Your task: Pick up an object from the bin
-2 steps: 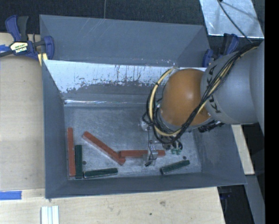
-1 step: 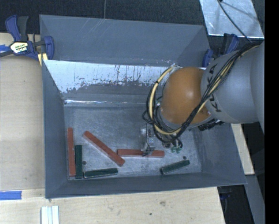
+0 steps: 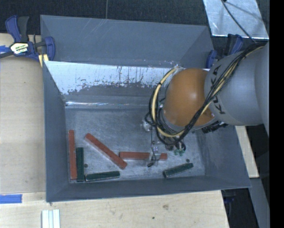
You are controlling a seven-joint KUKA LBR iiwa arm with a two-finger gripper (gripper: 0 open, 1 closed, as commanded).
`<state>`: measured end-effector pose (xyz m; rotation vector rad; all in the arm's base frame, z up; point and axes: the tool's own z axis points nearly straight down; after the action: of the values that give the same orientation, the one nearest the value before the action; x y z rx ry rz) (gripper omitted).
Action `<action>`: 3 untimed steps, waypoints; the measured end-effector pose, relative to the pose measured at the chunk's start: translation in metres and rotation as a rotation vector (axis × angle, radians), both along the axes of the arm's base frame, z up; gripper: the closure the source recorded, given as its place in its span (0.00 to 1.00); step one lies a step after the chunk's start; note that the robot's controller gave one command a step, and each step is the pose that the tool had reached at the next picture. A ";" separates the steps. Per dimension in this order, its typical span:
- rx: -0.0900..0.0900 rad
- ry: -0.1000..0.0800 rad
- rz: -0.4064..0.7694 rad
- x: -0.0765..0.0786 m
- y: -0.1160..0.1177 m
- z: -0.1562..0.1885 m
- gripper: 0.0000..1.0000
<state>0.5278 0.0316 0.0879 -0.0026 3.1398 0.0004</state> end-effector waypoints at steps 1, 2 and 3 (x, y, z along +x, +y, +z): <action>0.000 0.000 0.000 0.000 0.000 0.000 1.00; 0.000 0.000 0.000 0.000 0.000 0.000 0.00; 0.000 0.000 -0.001 0.000 0.000 0.000 1.00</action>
Offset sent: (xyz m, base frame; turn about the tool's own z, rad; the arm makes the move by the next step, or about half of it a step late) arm 0.0000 0.0000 0.0000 0.0000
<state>0.5278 0.0315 0.0879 -0.0017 3.1398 0.0004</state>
